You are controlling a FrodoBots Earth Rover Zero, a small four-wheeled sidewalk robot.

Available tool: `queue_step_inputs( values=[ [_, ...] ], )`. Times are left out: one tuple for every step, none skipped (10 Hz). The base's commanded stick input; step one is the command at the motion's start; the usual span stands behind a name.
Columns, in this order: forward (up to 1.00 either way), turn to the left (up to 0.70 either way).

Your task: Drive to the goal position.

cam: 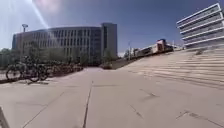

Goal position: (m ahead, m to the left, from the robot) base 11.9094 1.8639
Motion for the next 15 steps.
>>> queue_step_inputs(
  values=[
    [0.7,0.13],
    [0.7,0.13],
    [0.7,0.13],
    [0.7,0.13],
    [0.7,0.13],
    [0.7,0.06],
    [0.7,0.01],
    [0.7,0.0],
    [0.7,0.0],
    [0.7,0.0],
    [0.7,0.0],
    [0.7,0.0],
    [0.7,0.0],
    [0.7,0.0],
    [0.7,0.0]
  ],
)
